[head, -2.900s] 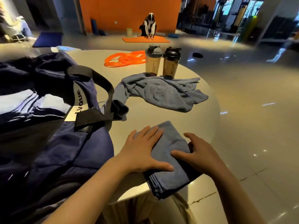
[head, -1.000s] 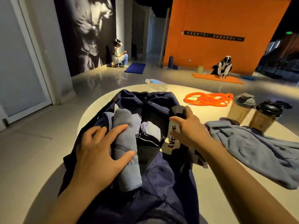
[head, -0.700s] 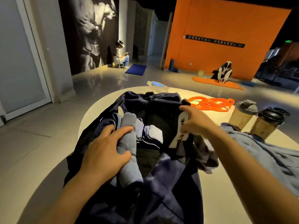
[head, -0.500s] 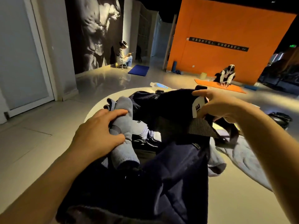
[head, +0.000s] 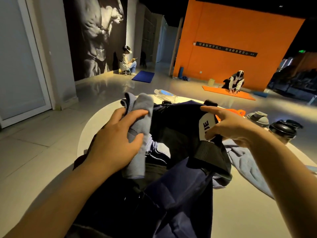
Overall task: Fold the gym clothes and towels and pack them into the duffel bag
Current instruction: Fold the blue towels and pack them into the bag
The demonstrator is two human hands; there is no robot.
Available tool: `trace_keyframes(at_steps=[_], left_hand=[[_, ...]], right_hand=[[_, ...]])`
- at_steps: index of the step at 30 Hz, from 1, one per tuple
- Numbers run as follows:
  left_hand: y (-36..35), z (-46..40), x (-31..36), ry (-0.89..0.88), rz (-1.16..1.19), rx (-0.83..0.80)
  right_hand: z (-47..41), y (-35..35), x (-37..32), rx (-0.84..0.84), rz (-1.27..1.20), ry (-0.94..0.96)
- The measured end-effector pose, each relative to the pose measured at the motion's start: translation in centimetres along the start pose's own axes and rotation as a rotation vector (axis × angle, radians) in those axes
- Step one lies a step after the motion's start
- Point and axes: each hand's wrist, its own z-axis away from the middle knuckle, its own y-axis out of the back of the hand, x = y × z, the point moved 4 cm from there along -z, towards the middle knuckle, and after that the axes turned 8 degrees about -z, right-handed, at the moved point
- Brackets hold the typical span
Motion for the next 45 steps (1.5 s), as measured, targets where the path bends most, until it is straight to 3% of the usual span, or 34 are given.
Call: trace_keyframes(at_steps=[4, 7, 11, 14, 19, 25, 28, 30, 33, 35, 39, 45], left_hand=[[-4.8, -2.4, 3.0, 0.067, 0.472, -0.424], [-9.3, -4.0, 4.5, 0.119, 0.519, -0.570], [-12.4, -5.2, 4.7, 0.090, 0.297, -0.569], [-13.4, -4.3, 4.2, -0.011, 0.137, -0.611], [-14.7, -2.9, 3.0, -0.030, 0.028, -0.601], [-14.3, -3.4, 4.0, -0.074, -0.016, -0.646], [-13.9, -5.3, 6.4, -0.120, 0.035, -0.585], [-14.7, -6.6, 7.3, -0.098, 0.025, -0.572], [-17.3, -7.5, 6.2, -0.001, -0.112, -0.682], [-18.0, -7.2, 5.0, 0.072, -0.082, -0.730], [-16.1, -4.6, 3.7, 0.137, 0.121, -0.579], [-14.3, -3.0, 3.3, -0.015, -0.133, -0.335]], right_hand=[[0.2, 0.3, 0.2, -0.019, -0.075, 0.003], [0.4, 0.7, 0.7, -0.048, -0.152, 0.002], [0.3, 2.0, 1.7, -0.032, -0.183, -0.026], [-0.7, 2.6, 2.6, 0.029, -0.027, -0.057], [-3.0, 2.0, 4.8, 0.041, 0.120, -0.154], [-3.8, 2.2, 5.7, 0.017, 0.021, -0.170], [-3.2, 2.8, 4.6, 0.011, -0.042, -0.116], [-2.8, 3.2, 3.7, 0.005, -0.094, -0.083], [-2.3, 3.3, 3.1, -0.014, -0.115, -0.047], [-2.0, 3.4, 3.2, -0.021, -0.101, -0.033], [-1.9, 3.3, 4.0, -0.038, -0.091, -0.026], [-2.5, 3.1, 4.1, -0.047, -0.085, -0.019]])
